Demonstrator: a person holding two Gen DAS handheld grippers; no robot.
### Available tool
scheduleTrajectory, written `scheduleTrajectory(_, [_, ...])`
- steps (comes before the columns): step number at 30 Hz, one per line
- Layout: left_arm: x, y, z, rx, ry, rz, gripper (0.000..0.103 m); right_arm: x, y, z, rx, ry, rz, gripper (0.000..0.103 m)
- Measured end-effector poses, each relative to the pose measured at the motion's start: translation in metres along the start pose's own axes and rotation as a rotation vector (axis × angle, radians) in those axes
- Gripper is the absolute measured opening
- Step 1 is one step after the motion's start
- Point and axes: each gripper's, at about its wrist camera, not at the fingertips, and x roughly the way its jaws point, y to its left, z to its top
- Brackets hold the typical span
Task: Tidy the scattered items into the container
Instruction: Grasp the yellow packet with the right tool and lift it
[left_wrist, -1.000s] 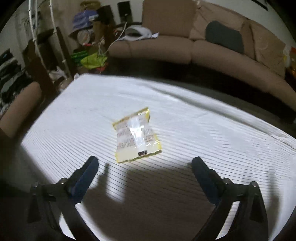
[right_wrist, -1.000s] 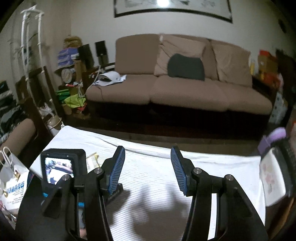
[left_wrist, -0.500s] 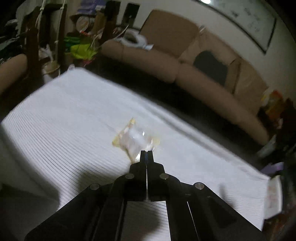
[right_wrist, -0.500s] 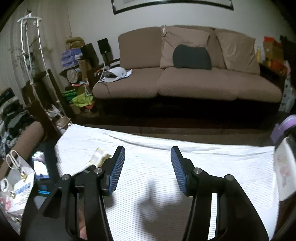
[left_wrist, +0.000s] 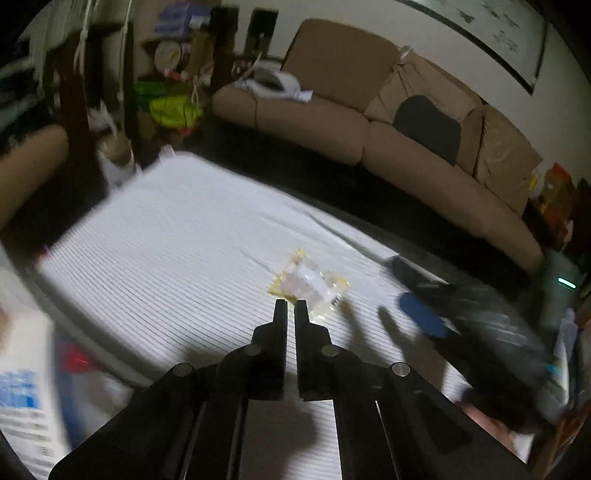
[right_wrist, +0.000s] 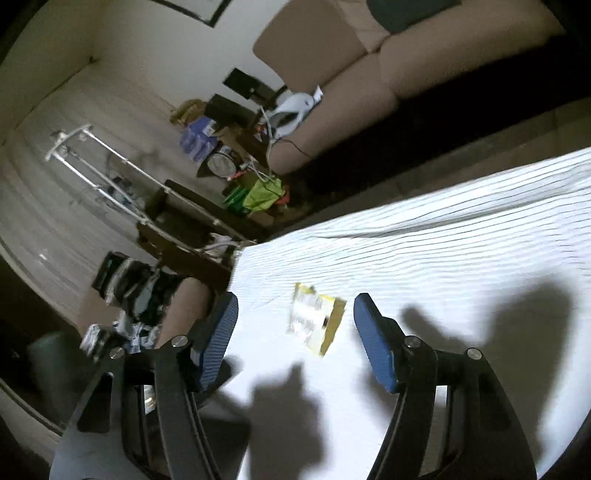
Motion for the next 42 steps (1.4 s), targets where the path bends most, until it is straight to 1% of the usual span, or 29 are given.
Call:
scheduleTrajectory(1, [-0.008,0.002,0.003,0.001,-0.026,0.015,0.010,0.014,0.001,0.000,-0.018,0.015,-0.039,0.063])
scheduleTrajectory(3, [-0.028,0.003,0.006,0.004,-0.084,0.034,0.019,0.028,0.007,-0.003,-0.067,0.017,-0.091,0.063])
scheduleTrajectory(4, [-0.038,0.003,0.007,0.009,-0.113,0.053,0.025,0.032,0.013,-0.006,-0.111,0.005,-0.118,0.063])
scheduleTrajectory(5, [-0.046,0.002,0.007,0.019,-0.137,0.072,0.032,0.036,0.019,-0.009,-0.151,-0.007,-0.136,0.061])
scheduleTrajectory(6, [-0.053,0.002,0.007,0.033,-0.157,0.082,0.033,0.040,0.024,-0.013,-0.184,-0.009,-0.144,0.052])
scheduleTrajectory(9, [-0.067,0.005,0.009,0.047,-0.186,0.087,0.034,0.061,0.027,-0.026,-0.229,0.037,-0.175,0.033])
scheduleTrajectory(10, [-0.069,0.007,0.010,0.041,-0.189,0.083,0.034,0.071,0.024,-0.029,-0.214,0.085,-0.172,0.025])
scheduleTrajectory(11, [-0.070,0.009,0.012,0.034,-0.189,0.079,0.034,0.074,0.021,-0.033,-0.186,0.123,-0.150,0.003])
scheduleTrajectory(12, [-0.070,0.012,0.013,0.025,-0.187,0.074,0.034,0.074,0.017,-0.035,-0.157,0.134,-0.119,0.001])
scheduleTrajectory(15, [-0.067,0.019,0.014,0.011,-0.181,0.082,0.034,0.060,0.015,-0.035,-0.142,0.072,-0.066,0.001])
scheduleTrajectory(18, [-0.065,0.024,0.016,0.006,-0.158,0.092,0.034,0.049,0.019,-0.030,-0.129,0.049,0.031,0.001])
scheduleTrajectory(19, [-0.068,0.026,0.016,0.008,-0.156,0.098,0.037,0.049,0.021,-0.029,-0.126,0.059,0.048,0.002])
scheduleTrajectory(20, [-0.072,0.028,0.018,0.013,-0.163,0.112,0.045,0.052,0.024,-0.030,-0.127,0.083,0.034,0.007])
scheduleTrajectory(21, [-0.078,0.030,0.018,0.019,-0.184,0.132,0.050,0.056,0.029,-0.030,-0.133,0.109,0.002,0.030])
scheduleTrajectory(22, [-0.086,0.032,0.019,0.020,-0.212,0.153,0.059,0.062,0.036,-0.031,-0.158,0.132,-0.051,0.049])
scheduleTrajectory(23, [-0.092,0.034,0.019,0.016,-0.232,0.167,0.066,0.067,0.047,-0.035,-0.203,0.133,-0.105,0.082])
scheduleTrajectory(24, [-0.097,0.036,0.019,0.011,-0.245,0.173,0.068,0.071,0.058,-0.041,-0.269,0.107,-0.149,0.086])
scheduleTrajectory(25, [-0.102,0.038,0.020,0.003,-0.255,0.173,0.068,0.075,0.072,-0.050,-0.355,0.078,-0.198,0.086])
scheduleTrajectory(26, [-0.106,0.041,0.020,-0.006,-0.261,0.163,0.069,0.082,0.083,-0.058,-0.430,0.076,-0.248,0.086])
scheduleTrajectory(27, [-0.110,0.044,0.021,-0.018,-0.265,0.148,0.070,0.091,0.092,-0.066,-0.489,0.102,-0.293,0.086])
scheduleTrajectory(28, [-0.113,0.047,0.021,-0.032,-0.269,0.135,0.072,0.104,0.101,-0.074,-0.547,0.151,-0.333,0.085])
scheduleTrajectory(29, [-0.116,0.050,0.022,-0.046,-0.274,0.124,0.072,0.112,0.107,-0.079,-0.581,0.182,-0.361,0.084])
scheduleTrajectory(31, [-0.119,0.053,0.021,-0.051,-0.278,0.123,0.072,0.124,0.114,-0.083,-0.604,0.226,-0.389,0.078])
scheduleTrajectory(32, [-0.120,0.053,0.021,-0.047,-0.281,0.130,0.072,0.124,0.115,-0.083,-0.605,0.225,-0.403,0.065])
scheduleTrajectory(33, [-0.120,0.052,0.021,-0.041,-0.282,0.138,0.072,0.122,0.116,-0.082,-0.597,0.214,-0.405,0.044])
scheduleTrajectory(34, [-0.120,0.051,0.022,-0.033,-0.284,0.148,0.072,0.117,0.113,-0.079,-0.565,0.203,-0.388,0.044])
scheduleTrajectory(36, [-0.121,0.048,0.021,-0.013,-0.288,0.168,0.072,0.110,0.105,-0.073,-0.498,0.186,-0.341,0.007])
scheduleTrajectory(39, [-0.125,0.045,0.021,0.001,-0.303,0.174,0.072,0.090,0.091,-0.063,-0.414,0.153,-0.300,0.007])
scheduleTrajectory(42, [-0.127,0.045,0.021,0.006,-0.306,0.173,0.072,0.067,0.088,-0.049,-0.380,0.104,-0.250,0.007])
